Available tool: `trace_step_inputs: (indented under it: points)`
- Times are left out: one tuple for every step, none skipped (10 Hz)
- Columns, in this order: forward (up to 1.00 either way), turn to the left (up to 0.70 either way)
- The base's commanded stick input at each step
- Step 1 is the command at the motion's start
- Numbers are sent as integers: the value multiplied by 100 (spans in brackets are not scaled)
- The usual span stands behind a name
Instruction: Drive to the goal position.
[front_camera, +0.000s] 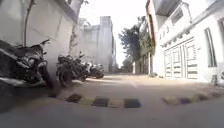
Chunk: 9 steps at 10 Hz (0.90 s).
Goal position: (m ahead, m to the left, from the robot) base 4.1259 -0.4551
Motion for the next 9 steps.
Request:
trace_step_inputs:
  points:
    - [85,-6]
    - [85,-6]
    - [85,-5]
    - [85,-5]
    - [85,-7]
    - [85,-11]
    - [85,-14]
    - [85,-18]
    - [85,-21]
